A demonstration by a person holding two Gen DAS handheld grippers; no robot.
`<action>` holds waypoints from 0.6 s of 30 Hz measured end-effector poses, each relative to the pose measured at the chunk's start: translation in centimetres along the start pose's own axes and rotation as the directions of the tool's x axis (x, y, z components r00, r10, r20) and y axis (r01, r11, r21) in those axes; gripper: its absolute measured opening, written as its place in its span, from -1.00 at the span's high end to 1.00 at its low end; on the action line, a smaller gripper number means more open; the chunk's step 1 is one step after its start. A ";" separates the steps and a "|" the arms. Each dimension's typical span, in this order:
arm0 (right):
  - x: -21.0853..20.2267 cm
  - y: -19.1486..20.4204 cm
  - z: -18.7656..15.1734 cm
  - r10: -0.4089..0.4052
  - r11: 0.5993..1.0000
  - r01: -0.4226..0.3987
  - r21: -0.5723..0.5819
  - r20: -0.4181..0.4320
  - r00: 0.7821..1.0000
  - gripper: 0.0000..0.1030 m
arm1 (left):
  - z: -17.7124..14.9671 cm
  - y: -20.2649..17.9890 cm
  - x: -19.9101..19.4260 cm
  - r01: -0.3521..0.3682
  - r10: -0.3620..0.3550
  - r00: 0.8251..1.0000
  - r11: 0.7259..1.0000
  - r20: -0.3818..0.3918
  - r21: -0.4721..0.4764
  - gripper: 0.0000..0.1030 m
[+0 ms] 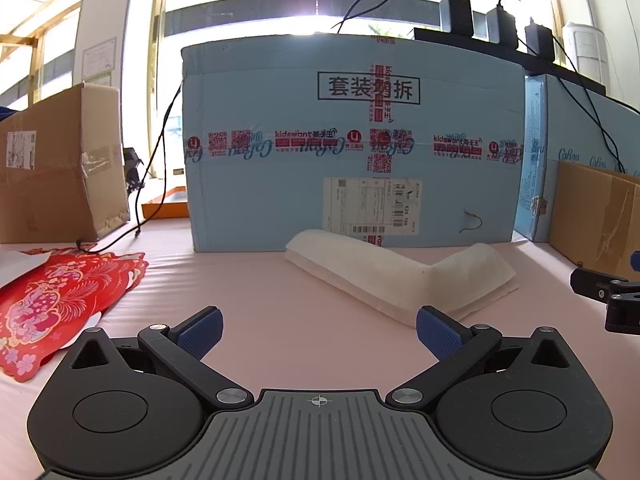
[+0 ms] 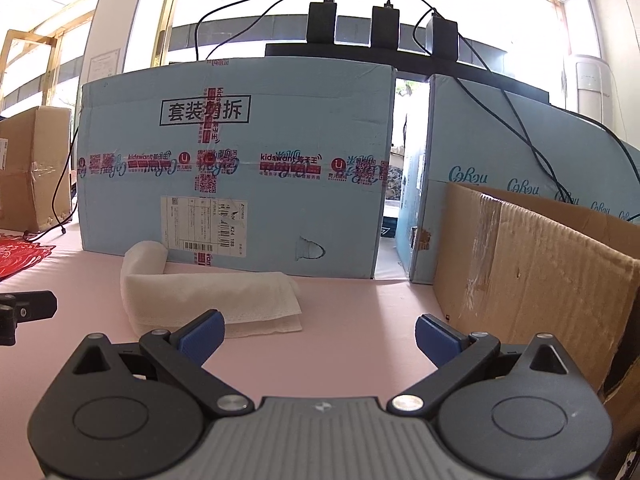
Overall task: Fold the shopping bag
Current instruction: 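Move both grippers toward the folded white bag on the table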
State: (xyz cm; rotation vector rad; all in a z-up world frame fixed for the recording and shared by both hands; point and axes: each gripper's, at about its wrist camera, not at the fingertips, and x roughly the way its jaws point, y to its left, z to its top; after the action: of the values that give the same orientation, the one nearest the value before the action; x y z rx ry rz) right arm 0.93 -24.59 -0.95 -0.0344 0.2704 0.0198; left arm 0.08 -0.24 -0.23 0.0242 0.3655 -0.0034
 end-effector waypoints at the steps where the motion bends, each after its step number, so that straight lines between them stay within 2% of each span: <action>1: -0.1 0.1 0.0 -0.001 1.000 0.001 -0.003 0.002 1.000 -1.00 | 0.0 0.0 0.0 -0.005 0.005 1.000 1.000 0.002 0.000 -1.00; 8: 1.2 0.0 0.0 0.040 0.999 -0.039 0.008 -0.083 0.996 -1.00 | -0.1 0.3 0.2 -0.016 0.016 1.000 1.000 -0.009 -0.021 -1.00; 13: 0.8 -0.3 0.2 0.144 0.989 -0.142 0.026 -0.058 0.988 -1.00 | -0.1 1.4 0.3 0.028 -0.029 1.000 0.997 -0.012 -0.075 -1.00; 16: 1.0 0.2 1.0 0.202 0.978 -0.205 -0.034 -0.058 0.978 -1.00 | -0.1 2.2 -0.1 0.054 -0.053 0.998 0.990 0.015 -0.127 -1.00; 18: 1.8 1.0 1.9 0.242 0.962 -0.251 -0.110 -0.089 0.966 -0.97 | -0.1 2.7 -0.4 0.077 -0.073 0.997 0.985 0.036 -0.153 -1.00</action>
State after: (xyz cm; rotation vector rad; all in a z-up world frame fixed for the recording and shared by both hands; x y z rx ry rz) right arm 3.11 -23.52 0.38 -0.1218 0.3470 0.2834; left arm -0.29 2.45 -0.14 -0.1427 0.3354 -0.0500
